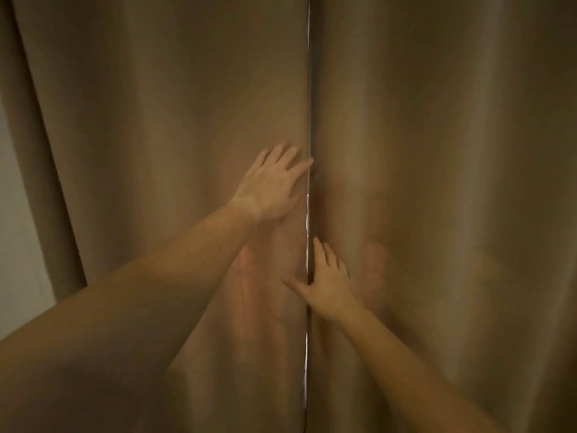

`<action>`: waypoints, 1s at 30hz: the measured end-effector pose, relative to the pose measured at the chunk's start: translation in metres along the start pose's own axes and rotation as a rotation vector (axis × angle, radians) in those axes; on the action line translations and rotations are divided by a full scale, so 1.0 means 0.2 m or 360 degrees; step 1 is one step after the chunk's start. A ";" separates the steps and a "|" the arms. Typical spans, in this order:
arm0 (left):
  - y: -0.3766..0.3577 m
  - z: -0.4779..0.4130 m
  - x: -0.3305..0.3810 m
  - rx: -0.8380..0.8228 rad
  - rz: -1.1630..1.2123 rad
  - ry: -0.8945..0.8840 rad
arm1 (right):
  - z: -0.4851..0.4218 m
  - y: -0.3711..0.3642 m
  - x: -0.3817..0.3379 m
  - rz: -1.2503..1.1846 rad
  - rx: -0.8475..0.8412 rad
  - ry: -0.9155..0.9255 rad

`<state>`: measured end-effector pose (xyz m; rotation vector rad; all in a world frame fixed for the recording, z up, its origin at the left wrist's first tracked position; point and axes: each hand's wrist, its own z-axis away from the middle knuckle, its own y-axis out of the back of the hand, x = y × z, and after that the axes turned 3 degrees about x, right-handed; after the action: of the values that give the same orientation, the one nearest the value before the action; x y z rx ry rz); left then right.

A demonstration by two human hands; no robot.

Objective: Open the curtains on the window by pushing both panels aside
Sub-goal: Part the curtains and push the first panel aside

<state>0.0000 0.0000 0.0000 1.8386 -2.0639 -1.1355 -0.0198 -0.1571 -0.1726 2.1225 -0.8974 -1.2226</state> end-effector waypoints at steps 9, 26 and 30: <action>-0.23 -0.14 -0.11 0.0061 -0.0311 -0.0312 | -0.18 -0.23 0.00 0.0138 0.0109 -0.0143; -0.52 -0.13 -0.54 0.0118 -0.0443 -0.0335 | -0.51 -0.63 -0.27 0.0011 0.0014 -0.0148; -0.56 -0.12 -0.62 0.0159 -0.0502 -0.0344 | -0.58 -0.70 -0.31 0.0057 0.0002 -0.0087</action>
<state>0.1313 0.1061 -0.0068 2.2414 -2.0196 -1.3836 0.0992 -0.0068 -0.1866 2.0741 -0.9559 -1.2675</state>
